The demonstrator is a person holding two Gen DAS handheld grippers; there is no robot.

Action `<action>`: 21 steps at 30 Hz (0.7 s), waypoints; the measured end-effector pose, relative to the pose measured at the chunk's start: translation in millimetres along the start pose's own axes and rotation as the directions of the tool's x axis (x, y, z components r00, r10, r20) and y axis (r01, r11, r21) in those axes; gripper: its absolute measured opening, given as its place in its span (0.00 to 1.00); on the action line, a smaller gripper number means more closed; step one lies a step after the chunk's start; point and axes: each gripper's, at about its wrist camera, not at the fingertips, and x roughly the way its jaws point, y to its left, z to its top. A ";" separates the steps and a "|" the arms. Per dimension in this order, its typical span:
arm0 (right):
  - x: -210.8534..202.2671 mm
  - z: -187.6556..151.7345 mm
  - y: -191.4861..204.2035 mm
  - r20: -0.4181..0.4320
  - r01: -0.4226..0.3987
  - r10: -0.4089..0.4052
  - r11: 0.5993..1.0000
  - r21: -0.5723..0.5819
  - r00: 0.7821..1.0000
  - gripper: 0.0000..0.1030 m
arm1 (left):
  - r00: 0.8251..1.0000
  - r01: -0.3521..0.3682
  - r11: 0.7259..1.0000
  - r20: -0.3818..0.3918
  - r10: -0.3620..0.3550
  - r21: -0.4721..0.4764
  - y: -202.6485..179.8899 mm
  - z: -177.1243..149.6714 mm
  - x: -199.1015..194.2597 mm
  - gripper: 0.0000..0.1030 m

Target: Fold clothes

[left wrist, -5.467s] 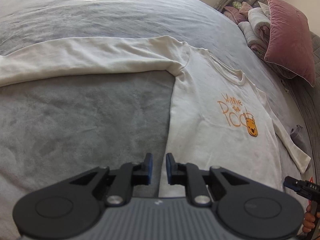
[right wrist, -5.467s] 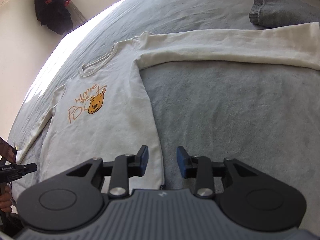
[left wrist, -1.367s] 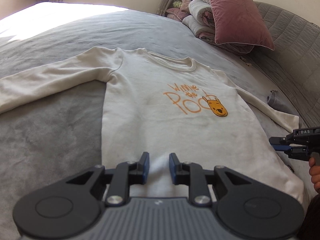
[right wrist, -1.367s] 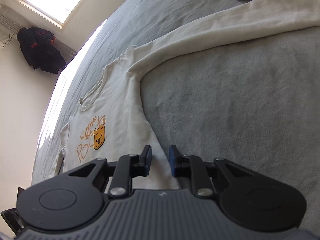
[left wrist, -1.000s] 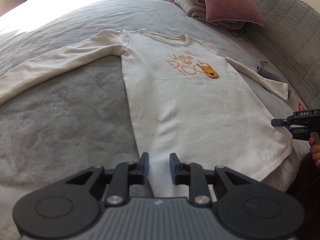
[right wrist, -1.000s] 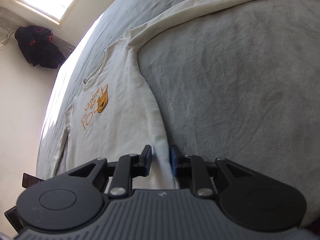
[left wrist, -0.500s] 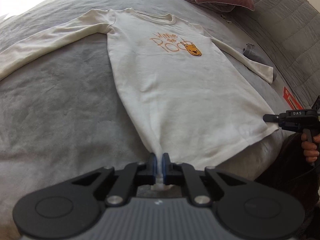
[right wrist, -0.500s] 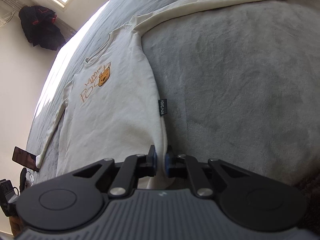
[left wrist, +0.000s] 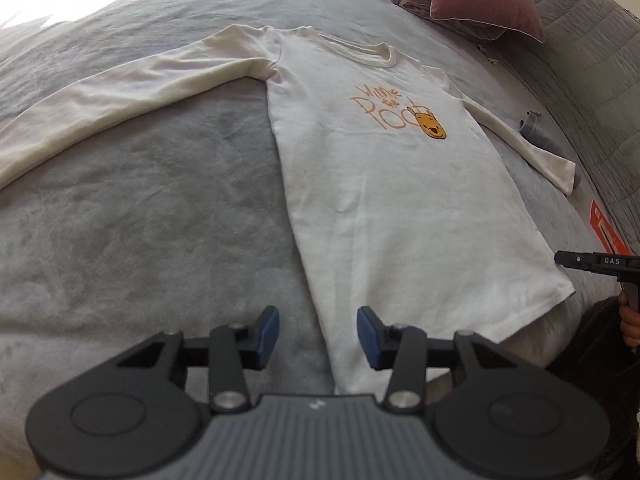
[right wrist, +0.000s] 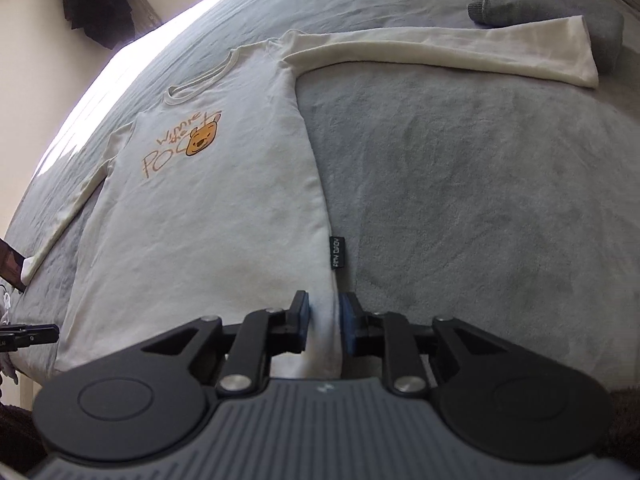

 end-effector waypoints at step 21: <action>100.6 77.3 93.7 0.040 -0.015 0.024 0.976 -0.216 0.999 0.53 | 0.963 -0.115 0.991 0.252 0.094 0.070 -50.9 96.7 95.3 0.57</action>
